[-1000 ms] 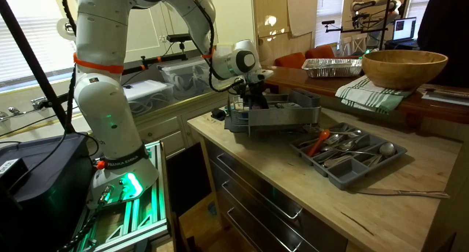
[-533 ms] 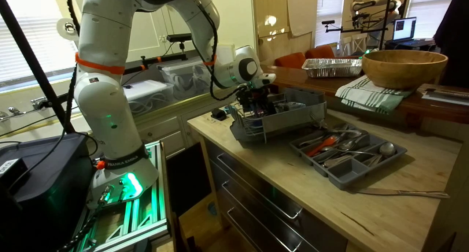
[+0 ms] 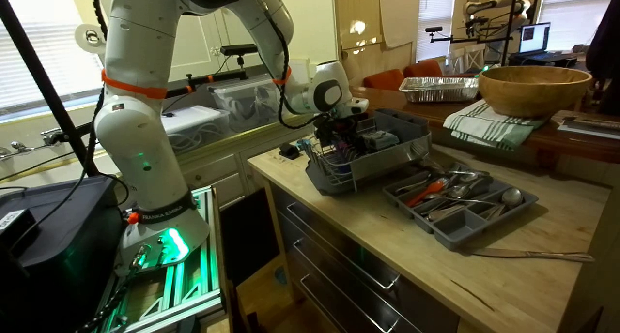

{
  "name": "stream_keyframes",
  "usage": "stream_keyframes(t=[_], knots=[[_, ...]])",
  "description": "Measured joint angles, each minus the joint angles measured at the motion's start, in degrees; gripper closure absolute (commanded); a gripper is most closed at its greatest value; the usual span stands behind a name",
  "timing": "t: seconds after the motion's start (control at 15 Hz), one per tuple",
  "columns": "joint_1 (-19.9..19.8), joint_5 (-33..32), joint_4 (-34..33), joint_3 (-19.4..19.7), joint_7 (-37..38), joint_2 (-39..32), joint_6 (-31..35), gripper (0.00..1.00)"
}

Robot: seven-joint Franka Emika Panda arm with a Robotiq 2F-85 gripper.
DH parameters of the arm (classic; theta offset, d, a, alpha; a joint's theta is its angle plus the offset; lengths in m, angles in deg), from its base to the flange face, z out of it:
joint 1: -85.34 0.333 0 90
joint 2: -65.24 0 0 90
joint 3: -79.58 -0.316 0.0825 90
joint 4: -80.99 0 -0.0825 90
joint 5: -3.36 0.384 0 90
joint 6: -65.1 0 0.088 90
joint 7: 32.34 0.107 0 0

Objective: Turn the dish rack to the left

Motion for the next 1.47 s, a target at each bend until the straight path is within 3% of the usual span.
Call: stream_keyframes(t=[0.47,0.87,1.2,1.47], knots=[[4.4,0.5,-0.1,3.6,-3.0,-0.2,0.0,0.65],[8.6,-2.9,-0.2,6.5,-6.2,-0.8,1.8,0.65],[8.4,-2.4,0.1,6.6,-8.1,-1.3,4.7,0.65],[7.8,-2.5,1.1,6.9,-9.4,-2.2,10.8,0.65]])
